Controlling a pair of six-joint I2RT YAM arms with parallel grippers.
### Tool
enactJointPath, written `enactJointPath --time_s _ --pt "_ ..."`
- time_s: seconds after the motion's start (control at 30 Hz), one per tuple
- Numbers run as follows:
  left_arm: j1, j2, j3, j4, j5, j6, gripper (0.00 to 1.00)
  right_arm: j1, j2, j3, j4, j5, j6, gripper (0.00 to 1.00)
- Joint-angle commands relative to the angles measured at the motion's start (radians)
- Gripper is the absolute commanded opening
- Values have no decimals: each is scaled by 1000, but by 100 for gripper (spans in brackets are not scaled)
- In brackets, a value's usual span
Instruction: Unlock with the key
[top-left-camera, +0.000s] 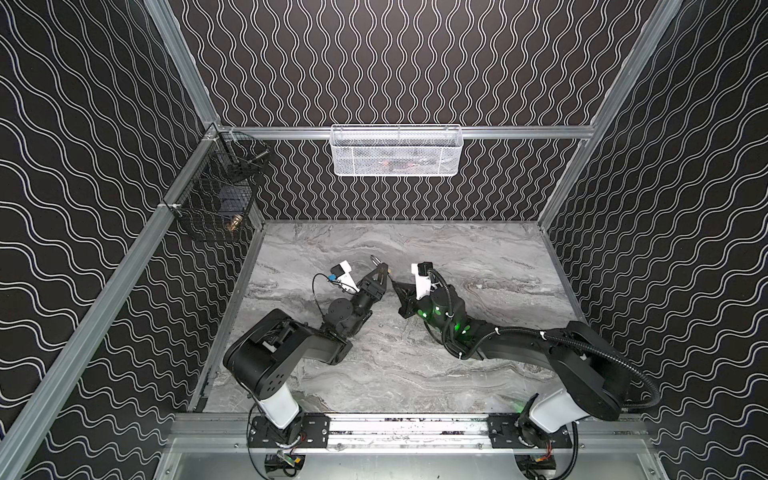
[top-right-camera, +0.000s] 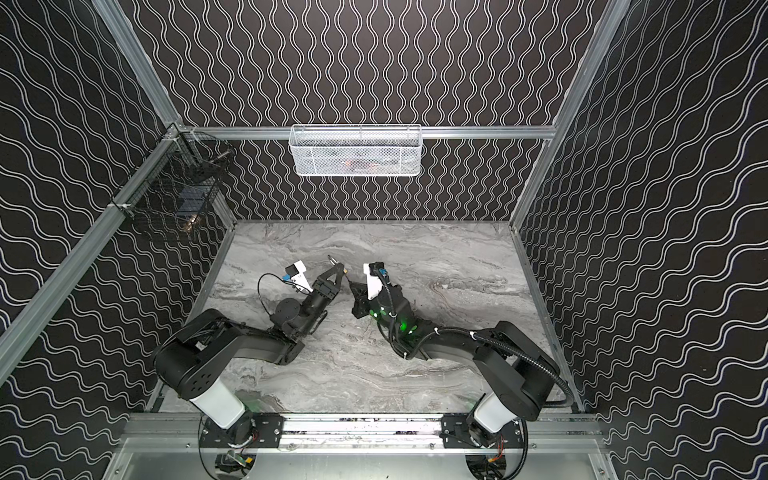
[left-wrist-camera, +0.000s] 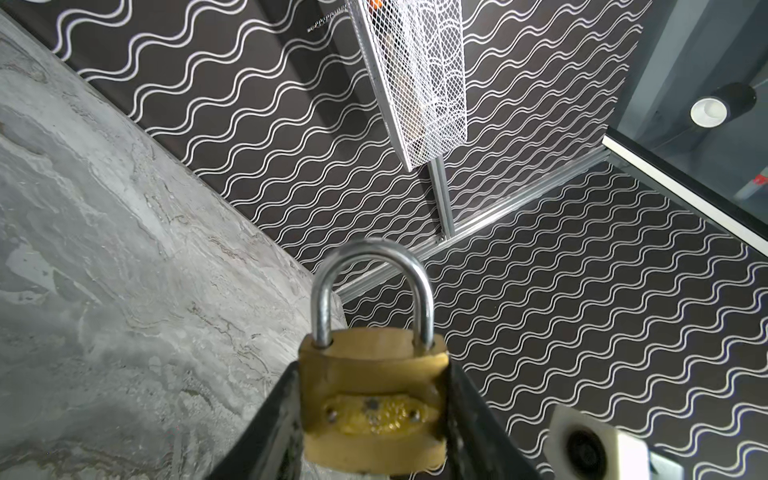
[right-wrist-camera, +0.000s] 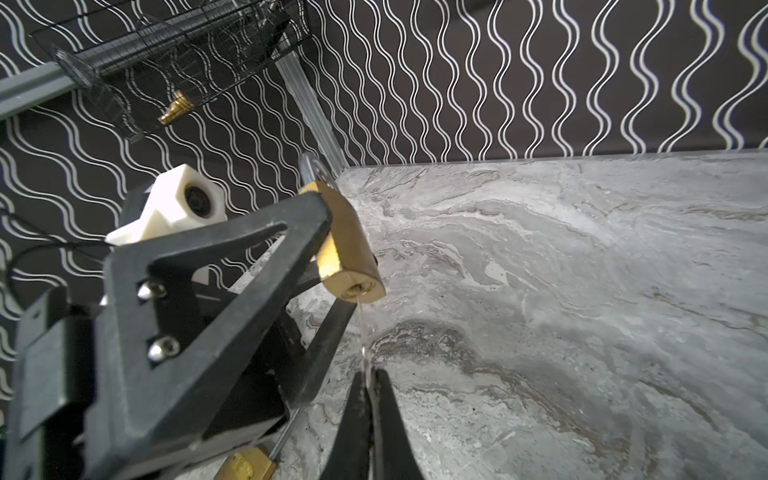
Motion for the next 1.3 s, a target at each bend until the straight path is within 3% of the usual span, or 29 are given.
enactJointPath --time_s 0.0,0.17,0.53,0.8,1.03,1.27 --pt "2 6 -3 57 183 29 0 -4 -35 -22 117 -34 7 0" --pt "6 28 13 56 267 65 0 -5 -84 -31 81 -21 -1 0" --pt "6 59 10 58 224 69 0 -2 -89 -49 102 25 21 0" --pt "2 54 20 58 128 -76 0 23 -29 -22 151 24 4 0" --pt "-2 78 49 58 124 -141 0 38 -12 -6 163 58 -21 0" --pt "-9 85 28 58 151 -86 0 38 -29 25 116 61 -56 0"
